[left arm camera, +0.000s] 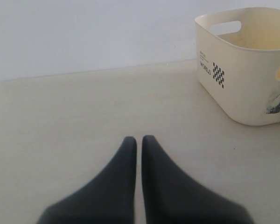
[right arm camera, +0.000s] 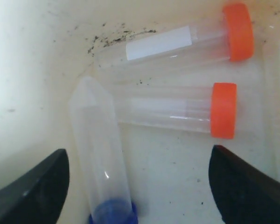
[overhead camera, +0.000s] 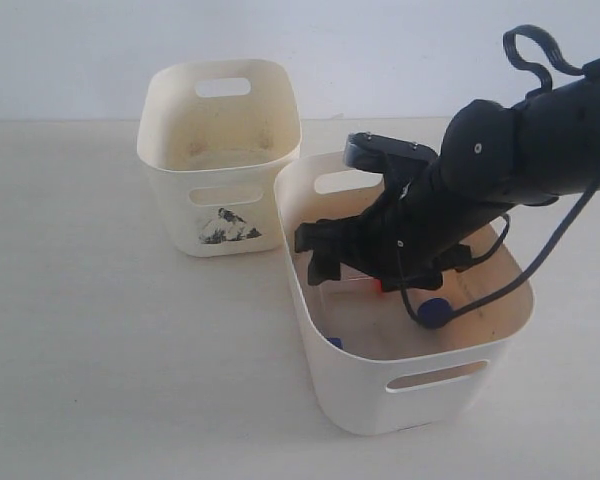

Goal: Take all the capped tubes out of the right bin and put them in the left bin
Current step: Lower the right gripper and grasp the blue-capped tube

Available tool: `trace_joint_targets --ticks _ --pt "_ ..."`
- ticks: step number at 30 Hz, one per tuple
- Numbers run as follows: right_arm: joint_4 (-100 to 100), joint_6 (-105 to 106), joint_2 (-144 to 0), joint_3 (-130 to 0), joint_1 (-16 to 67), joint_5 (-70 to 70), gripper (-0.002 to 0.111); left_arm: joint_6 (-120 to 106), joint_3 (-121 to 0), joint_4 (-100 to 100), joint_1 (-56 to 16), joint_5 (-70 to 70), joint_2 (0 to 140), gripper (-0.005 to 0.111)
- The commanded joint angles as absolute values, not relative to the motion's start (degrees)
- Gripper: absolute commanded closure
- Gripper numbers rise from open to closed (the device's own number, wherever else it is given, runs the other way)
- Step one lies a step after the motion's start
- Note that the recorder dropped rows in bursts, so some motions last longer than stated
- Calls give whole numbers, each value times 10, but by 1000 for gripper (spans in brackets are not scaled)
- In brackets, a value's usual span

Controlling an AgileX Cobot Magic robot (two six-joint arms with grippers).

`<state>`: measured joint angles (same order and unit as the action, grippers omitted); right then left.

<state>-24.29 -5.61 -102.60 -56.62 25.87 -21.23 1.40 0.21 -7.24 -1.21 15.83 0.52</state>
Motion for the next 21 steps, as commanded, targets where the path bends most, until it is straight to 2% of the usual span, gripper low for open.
trace_joint_targets --ticks 1,17,19,21 --pt "-254 -61 -1025 -566 258 -208 31 21 0 -69 -11 150 4 102" --pt "-245 -51 -1087 -566 258 -200 32 21 0 -69 -11 150 4 102" --pt "-241 -51 -1087 -566 258 -200 39 21 0 -69 -11 150 4 102" --pt "-241 -51 -1087 -566 258 -201 53 21 0 -69 -11 150 4 102"
